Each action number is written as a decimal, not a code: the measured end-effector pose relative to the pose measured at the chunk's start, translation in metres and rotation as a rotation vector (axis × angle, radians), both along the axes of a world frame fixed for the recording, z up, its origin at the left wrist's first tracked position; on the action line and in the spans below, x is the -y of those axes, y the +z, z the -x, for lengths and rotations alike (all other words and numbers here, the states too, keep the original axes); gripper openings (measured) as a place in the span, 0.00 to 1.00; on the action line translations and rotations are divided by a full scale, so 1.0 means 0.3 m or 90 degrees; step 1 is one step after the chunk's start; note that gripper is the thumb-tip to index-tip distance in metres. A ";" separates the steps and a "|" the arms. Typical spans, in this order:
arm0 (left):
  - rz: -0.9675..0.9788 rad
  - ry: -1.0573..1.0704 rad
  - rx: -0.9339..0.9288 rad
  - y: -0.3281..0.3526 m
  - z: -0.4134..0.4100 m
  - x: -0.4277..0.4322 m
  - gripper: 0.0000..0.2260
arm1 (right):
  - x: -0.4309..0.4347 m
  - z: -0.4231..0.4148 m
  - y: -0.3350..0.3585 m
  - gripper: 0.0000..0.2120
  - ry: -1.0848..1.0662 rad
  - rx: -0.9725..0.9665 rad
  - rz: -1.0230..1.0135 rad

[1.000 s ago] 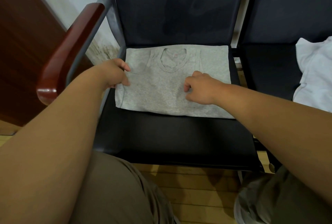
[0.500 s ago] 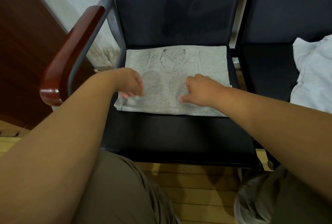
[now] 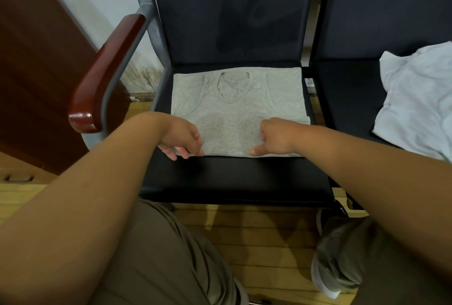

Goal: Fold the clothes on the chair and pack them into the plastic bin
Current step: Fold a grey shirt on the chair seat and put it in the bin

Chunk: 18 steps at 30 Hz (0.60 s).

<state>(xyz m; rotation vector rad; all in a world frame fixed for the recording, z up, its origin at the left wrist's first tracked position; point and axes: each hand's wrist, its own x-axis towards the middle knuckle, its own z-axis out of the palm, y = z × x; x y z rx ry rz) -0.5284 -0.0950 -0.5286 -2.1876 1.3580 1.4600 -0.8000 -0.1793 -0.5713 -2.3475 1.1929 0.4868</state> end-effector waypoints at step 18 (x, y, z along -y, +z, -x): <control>0.108 0.190 -0.002 0.039 -0.193 -0.089 0.13 | -0.090 -0.181 0.028 0.12 0.043 0.094 0.018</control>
